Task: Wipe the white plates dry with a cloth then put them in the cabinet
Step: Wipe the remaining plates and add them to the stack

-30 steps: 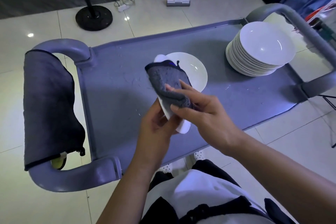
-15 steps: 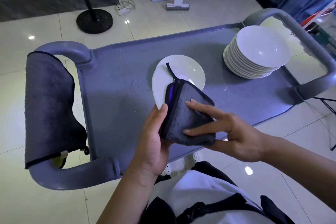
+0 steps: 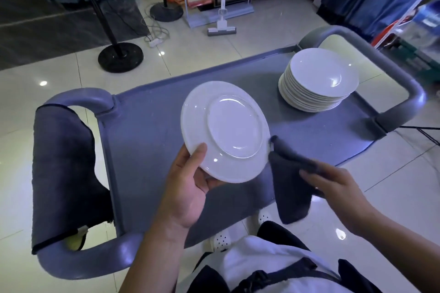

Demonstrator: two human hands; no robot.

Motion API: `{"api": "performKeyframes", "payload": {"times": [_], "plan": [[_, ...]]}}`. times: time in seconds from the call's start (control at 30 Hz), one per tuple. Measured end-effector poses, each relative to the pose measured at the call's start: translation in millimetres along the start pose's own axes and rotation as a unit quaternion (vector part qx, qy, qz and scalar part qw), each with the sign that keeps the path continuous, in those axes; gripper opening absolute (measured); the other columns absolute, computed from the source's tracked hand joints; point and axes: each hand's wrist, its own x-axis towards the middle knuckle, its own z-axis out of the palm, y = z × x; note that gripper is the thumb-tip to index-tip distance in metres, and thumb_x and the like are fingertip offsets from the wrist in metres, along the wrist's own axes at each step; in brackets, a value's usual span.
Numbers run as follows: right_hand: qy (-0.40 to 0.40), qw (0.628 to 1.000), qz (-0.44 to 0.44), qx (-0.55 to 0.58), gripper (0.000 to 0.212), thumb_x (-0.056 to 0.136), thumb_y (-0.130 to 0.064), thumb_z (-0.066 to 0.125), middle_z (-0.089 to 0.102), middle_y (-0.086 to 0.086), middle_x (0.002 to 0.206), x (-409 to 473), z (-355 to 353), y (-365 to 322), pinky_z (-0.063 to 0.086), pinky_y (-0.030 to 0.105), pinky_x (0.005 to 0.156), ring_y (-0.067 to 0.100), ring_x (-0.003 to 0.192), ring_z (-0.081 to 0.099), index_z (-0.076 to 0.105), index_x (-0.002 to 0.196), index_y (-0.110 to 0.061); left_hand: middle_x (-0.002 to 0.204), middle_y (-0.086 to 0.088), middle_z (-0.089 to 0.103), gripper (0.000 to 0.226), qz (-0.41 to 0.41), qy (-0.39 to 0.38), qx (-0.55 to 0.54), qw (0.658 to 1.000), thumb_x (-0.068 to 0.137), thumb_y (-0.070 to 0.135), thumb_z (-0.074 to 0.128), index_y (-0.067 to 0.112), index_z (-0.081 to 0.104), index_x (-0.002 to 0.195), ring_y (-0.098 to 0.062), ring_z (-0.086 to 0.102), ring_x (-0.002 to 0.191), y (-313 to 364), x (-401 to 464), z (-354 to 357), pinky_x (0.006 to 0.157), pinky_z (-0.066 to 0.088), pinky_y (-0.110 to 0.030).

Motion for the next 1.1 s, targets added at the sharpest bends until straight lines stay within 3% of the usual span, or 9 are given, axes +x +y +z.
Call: {"api": "performKeyframes", "payload": {"times": [0.1, 0.2, 0.3, 0.43, 0.77, 0.87, 0.97, 1.03, 1.1], "plan": [[0.111, 0.987, 0.069, 0.095, 0.016, 0.097, -0.017, 0.062, 0.077, 0.004, 0.103, 6.6, 0.5, -16.5, 0.057, 0.044, 0.079, 0.026, 0.104, 0.070, 0.074, 0.108, -0.020, 0.130, -0.005, 0.069, 0.032, 0.000, -0.020, -0.002, 1.000, 0.095, 0.021, 0.060, 0.029, 0.069, 0.125, -0.024, 0.068, 0.114, -2.0, 0.5, 0.0, 0.072, 0.061, -0.036], [0.125, 0.987, -0.067, 0.072, 0.019, 0.092, -0.030, 0.069, 0.070, 0.002, 0.100, 12.1, 12.7, -45.3, 0.050, 0.038, 0.085, 0.018, 0.091, 0.063, 0.075, 0.109, -0.026, 0.134, -0.007, 0.068, 0.037, -0.007, -0.036, 0.009, 0.999, 0.094, 0.022, 0.054, 0.029, 0.070, 0.126, -0.026, 0.066, 0.121, -7.7, -3.7, 5.1, 0.082, 0.062, -0.042], [0.061, 0.959, -0.271, -0.065, 0.039, 0.096, -0.013, 0.062, 0.059, -0.009, 0.136, 8.1, 38.4, -66.9, 0.039, 0.031, 0.107, 0.002, 0.128, 0.049, 0.065, 0.130, -0.034, 0.126, -0.006, 0.072, 0.035, -0.023, -0.046, 0.017, 0.999, 0.091, 0.021, 0.054, 0.034, 0.078, 0.112, -0.025, 0.069, 0.115, -12.1, -7.4, 16.9, 0.085, 0.062, -0.046], [0.008, 0.875, -0.368, -0.313, 0.047, 0.100, -0.040, 0.045, 0.030, -0.014, 0.162, -1.4, 75.5, -61.0, 0.010, 0.047, 0.123, 0.006, 0.153, 0.012, 0.046, 0.148, -0.036, 0.127, -0.009, 0.072, 0.032, -0.029, -0.090, 0.015, 0.995, 0.100, 0.018, 0.055, 0.033, 0.077, 0.117, -0.028, 0.070, 0.113, -11.4, -13.1, 31.2, 0.080, 0.061, -0.045], [0.063, 0.913, -0.285, -0.286, 0.050, 0.102, -0.038, 0.051, 0.024, -0.021, 0.162, 21.7, 74.5, -54.5, 0.004, 0.043, 0.125, 0.000, 0.153, 0.005, 0.041, 0.150, -0.041, 0.130, -0.011, 0.070, 0.036, -0.006, -0.039, 0.010, 0.999, 0.090, 0.022, 0.056, 0.027, 0.076, 0.120, -0.030, 0.069, 0.116, -7.4, -22.4, 32.8, 0.077, 0.063, -0.044], [0.032, 0.937, -0.261, -0.228, 0.048, 0.101, -0.038, 0.051, 0.024, -0.025, 0.160, 17.6, 65.2, -45.2, 0.006, 0.036, 0.124, -0.003, 0.152, 0.005, 0.042, 0.148, -0.044, 0.128, -0.010, 0.071, 0.034, 0.018, -0.013, 0.015, 1.000, 0.091, 0.021, 0.058, 0.025, 0.074, 0.120, -0.028, 0.070, 0.114, -3.0, -22.4, 31.8, 0.075, 0.063, -0.042], [-0.007, 0.984, -0.161, -0.071, 0.035, 0.099, -0.027, 0.062, 0.048, -0.027, 0.147, 6.4, 53.7, -32.6, 0.030, 0.025, 0.113, -0.003, 0.142, 0.035, 0.064, 0.133, -0.035, 0.117, -0.007, 0.075, 0.028, 0.028, 0.009, 0.004, 1.000, 0.092, 0.015, 0.064, 0.020, 0.070, 0.119, -0.023, 0.073, 0.103, 2.9, -17.8, 30.6, 0.066, 0.061, -0.036], [0.042, 0.995, -0.035, 0.077, 0.023, 0.096, -0.031, 0.066, 0.072, -0.016, 0.112, 6.2, 37.2, -35.8, 0.050, 0.031, 0.088, 0.012, 0.108, 0.064, 0.073, 0.113, -0.019, 0.115, -0.005, 0.075, 0.028, 0.025, 0.013, 0.002, 1.000, 0.092, 0.015, 0.064, 0.020, 0.070, 0.119, -0.021, 0.073, 0.101, 6.5, -14.0, 29.4, 0.064, 0.061, -0.034], [0.072, 0.977, 0.090, 0.177, 0.023, 0.099, -0.033, 0.061, 0.076, 0.001, 0.100, 14.4, 15.4, -46.5, 0.057, 0.040, 0.072, 0.024, 0.088, 0.072, 0.070, 0.114, -0.019, 0.122, -0.007, 0.073, 0.031, 0.026, 0.011, -0.004, 1.000, 0.091, 0.019, 0.062, 0.021, 0.072, 0.120, -0.023, 0.071, 0.107, 9.5, -11.4, 28.7, 0.070, 0.062, -0.037]]}}
